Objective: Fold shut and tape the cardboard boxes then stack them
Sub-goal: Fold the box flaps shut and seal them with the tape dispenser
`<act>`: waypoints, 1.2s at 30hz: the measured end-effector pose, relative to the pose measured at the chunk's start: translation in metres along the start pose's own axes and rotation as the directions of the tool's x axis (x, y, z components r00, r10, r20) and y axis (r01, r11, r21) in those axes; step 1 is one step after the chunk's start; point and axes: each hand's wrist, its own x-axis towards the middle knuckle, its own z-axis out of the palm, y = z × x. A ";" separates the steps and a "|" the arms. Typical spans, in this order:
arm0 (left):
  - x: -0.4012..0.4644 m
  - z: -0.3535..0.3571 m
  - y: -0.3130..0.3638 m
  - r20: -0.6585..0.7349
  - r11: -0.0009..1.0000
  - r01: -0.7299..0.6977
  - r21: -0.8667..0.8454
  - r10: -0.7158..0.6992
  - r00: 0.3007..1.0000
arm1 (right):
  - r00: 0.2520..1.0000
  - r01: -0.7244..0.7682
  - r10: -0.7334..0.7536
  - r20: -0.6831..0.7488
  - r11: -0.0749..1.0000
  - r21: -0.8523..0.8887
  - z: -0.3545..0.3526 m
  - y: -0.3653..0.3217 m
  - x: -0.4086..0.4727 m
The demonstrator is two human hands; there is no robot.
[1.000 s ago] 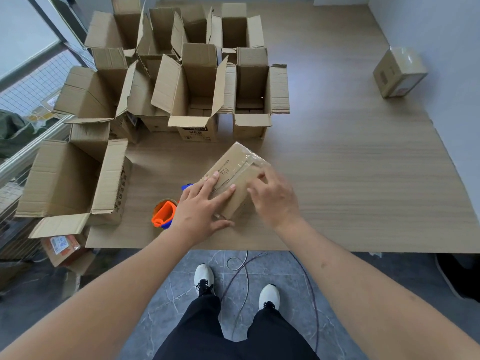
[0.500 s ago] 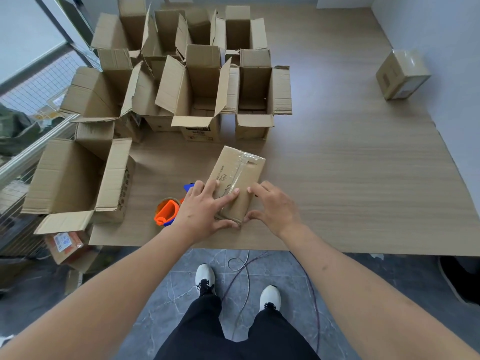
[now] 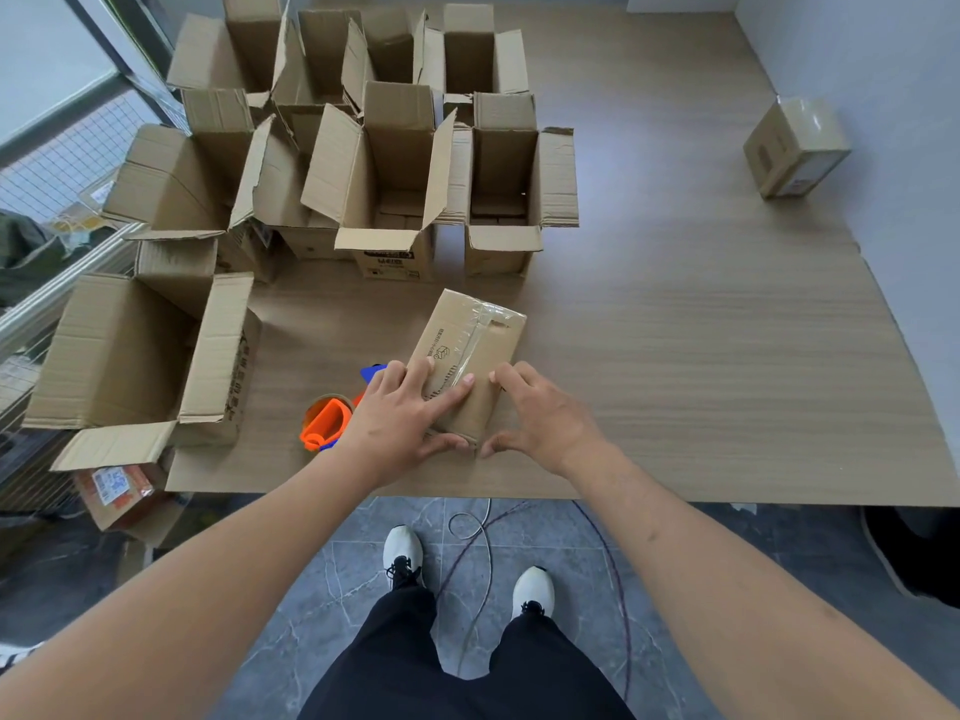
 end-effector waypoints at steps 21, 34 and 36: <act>-0.016 0.000 -0.020 -0.072 0.961 -0.087 -0.262 0.071 0.995 | 0.996 -0.018 0.039 0.081 0.969 -0.248 -0.008 -0.010 0.003; -0.017 -0.010 -0.033 0.073 0.950 -0.081 -0.302 0.108 0.992 | 0.998 0.048 -0.056 -0.018 0.951 -0.306 0.000 -0.029 0.008; -0.016 -0.008 -0.031 0.061 0.956 -0.093 -0.279 0.115 0.992 | 0.996 0.085 -0.091 -0.003 0.945 -0.315 0.003 -0.026 0.006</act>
